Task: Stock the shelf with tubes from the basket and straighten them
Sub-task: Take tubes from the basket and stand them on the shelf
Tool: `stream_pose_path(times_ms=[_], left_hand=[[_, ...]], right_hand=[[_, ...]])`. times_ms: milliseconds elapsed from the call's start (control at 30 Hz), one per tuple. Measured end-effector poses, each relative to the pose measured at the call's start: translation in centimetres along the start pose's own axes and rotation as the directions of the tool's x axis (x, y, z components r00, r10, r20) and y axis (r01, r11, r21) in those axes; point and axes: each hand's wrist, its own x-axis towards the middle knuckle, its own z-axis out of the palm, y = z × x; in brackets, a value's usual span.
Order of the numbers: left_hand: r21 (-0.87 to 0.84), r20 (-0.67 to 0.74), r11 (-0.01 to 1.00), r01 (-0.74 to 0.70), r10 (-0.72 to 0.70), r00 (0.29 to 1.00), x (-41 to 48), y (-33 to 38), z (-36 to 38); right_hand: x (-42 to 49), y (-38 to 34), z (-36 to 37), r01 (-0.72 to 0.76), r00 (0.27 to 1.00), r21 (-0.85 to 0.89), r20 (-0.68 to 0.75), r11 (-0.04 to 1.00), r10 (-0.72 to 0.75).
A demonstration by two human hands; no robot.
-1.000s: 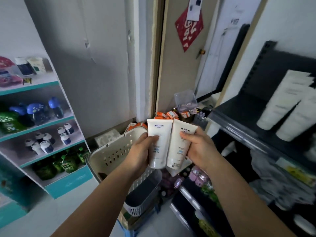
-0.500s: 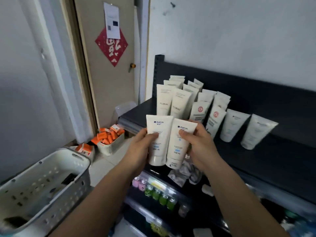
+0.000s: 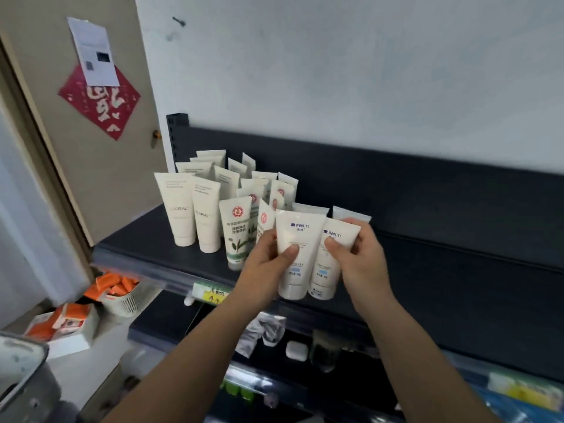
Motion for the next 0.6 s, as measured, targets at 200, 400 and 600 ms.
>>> stream_pose_path(times_ms=[200,400,600], left_hand=[[0.478,-0.006,0.875,-0.077,0.091,0.996,1.9,-4.1,1.5],[0.639,-0.04,0.765,-0.08,0.137,0.99,2.9,-4.5,1.8],[0.637,-0.087,0.769,-0.053,0.14,0.986,3.1,-4.8,2.4]], right_hand=[[1.0,3.8,-2.8,0.009,0.998,-0.16,-0.059,0.987,-0.019],[1.6,5.6,-3.1,0.085,0.995,-0.234,-0.028,0.968,-0.094],[2.0,6.5,-2.8,0.116,0.99,-0.281,-0.042,0.953,-0.133]])
